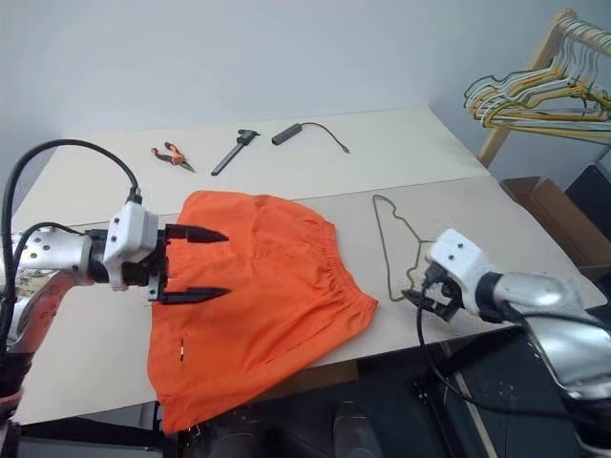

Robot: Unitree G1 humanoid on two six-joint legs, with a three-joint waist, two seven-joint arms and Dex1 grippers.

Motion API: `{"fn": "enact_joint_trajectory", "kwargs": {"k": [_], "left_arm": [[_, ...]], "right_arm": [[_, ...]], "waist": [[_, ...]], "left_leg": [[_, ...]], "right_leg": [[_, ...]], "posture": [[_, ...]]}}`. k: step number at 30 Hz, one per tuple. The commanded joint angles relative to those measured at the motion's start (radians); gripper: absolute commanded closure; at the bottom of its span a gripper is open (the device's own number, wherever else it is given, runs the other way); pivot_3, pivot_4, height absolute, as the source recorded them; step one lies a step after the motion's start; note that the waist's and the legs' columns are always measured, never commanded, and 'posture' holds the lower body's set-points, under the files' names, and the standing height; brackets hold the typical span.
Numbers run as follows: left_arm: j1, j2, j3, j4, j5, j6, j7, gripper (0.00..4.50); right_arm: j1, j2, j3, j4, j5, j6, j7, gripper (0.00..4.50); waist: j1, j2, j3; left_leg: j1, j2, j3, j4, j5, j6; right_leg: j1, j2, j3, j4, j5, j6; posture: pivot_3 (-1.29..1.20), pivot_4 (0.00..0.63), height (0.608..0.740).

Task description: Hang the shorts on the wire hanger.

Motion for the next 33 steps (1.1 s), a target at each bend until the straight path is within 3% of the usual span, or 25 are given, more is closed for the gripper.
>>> {"fn": "enact_joint_trajectory", "kwargs": {"k": [1, 4, 7, 10, 18, 22, 25, 29, 33], "left_arm": [[-0.049, -0.026, 0.018, -0.041, -0.06, 0.073, 0.046, 0.0], [-0.056, -0.025, 0.005, -0.049, -0.057, 0.082, 0.027, 0.0], [-0.053, -0.024, 0.004, -0.063, -0.062, 0.091, 0.02, 0.0], [-0.048, -0.025, 0.011, -0.08, -0.069, 0.1, 0.019, 0.0], [-0.035, -0.022, 0.023, -0.096, -0.066, 0.101, 0.027, 0.0], [-0.071, -0.038, 0.003, -0.069, -0.057, 0.1, 0.033, 0.0], [-0.118, -0.065, -0.014, -0.034, -0.059, 0.119, 0.046, 0.0], [-0.222, -0.096, -0.032, 0.045, -0.083, 0.219, 0.072, 0.0], [-0.34, -0.093, -0.062, 0.145, -0.06, 0.283, 0.057, 0.0]], "right_arm": [[-0.132, 0.076, 0.027, 0.105, -0.009, 0.149, -0.081, 0.01], [-0.218, 0.133, 0.07, 0.254, -0.062, 0.175, -0.146, 0.01], [-0.271, 0.168, 0.099, 0.384, -0.11, 0.163, -0.195, 0.57], [-0.283, 0.173, 0.109, 0.436, -0.121, 0.162, -0.198, 1.56], [-0.248, 0.15, 0.089, 0.345, -0.103, 0.199, -0.191, 4.32], [-0.27, 0.168, 0.05, 0.332, -0.127, 0.158, -0.25, 4.46], [-0.248, 0.149, 0.065, 0.297, -0.213, -0.059, -0.319, 4.46], [-0.173, 0.068, 0.111, 0.275, -0.394, -0.549, -0.397, 4.46], [-0.123, -0.114, 0.197, 0.366, -0.659, -1.105, -0.501, 4.46]], "waist": [[-0.004, 0.0, 0.0], [-0.009, 0.0, -0.001], [-0.012, 0.0, -0.001], [-0.017, 0.0, -0.002], [-0.016, 0.001, -0.006], [-0.017, 0.003, -0.007], [-0.017, 0.003, -0.007], [-0.02, 0.004, -0.008], [-0.037, 0.005, -0.008]], "left_leg": [[-0.001, 0.0, 0.0, 0.0, 0.0, 0.0], [-0.002, -0.001, 0.0, 0.0, 0.0, 0.0], [-0.005, -0.001, 0.0, 0.0, 0.0, 0.0], [-0.006, -0.001, 0.0, 0.0, 0.0, 0.0], [-0.005, -0.001, -0.001, 0.001, 0.0, 0.0], [-0.005, -0.001, 0.0, 0.001, 0.0, 0.0], [-0.005, -0.002, 0.0, 0.002, 0.0, 0.0], [-0.006, -0.003, 0.0, 0.002, 0.0, 0.0], [-0.006, -0.003, 0.001, 0.002, 0.0, 0.0]], "right_leg": [[-0.001, 0.0, 0.001, 0.0, 0.0, 0.001], [-0.002, 0.0, 0.001, 0.0, 0.0, 0.001], [-0.004, -0.001, 0.001, 0.0, 0.001, 0.001], [-0.004, -0.001, 0.001, 0.0, 0.001, 0.001], [-0.003, -0.001, 0.001, -0.001, 0.002, 0.002], [-0.003, 0.0, 0.001, -0.001, 0.002, 0.002], [-0.003, -0.001, 0.001, -0.001, 0.002, 0.002], [-0.004, -0.001, 0.001, -0.001, 0.002, 0.003], [-0.005, -0.001, 0.001, -0.001, 0.002, 0.003]], "posture": [[-0.15, 0.072, 0.74], [-0.15, 0.071, 0.74], [-0.14, 0.072, 0.74], [-0.13, 0.075, 0.74], [-0.13, 0.074, 0.74], [-0.14, 0.07, 0.74], [-0.14, 0.069, 0.74], [-0.18, 0.058, 0.74], [-0.2, 0.047, 0.74]]}}
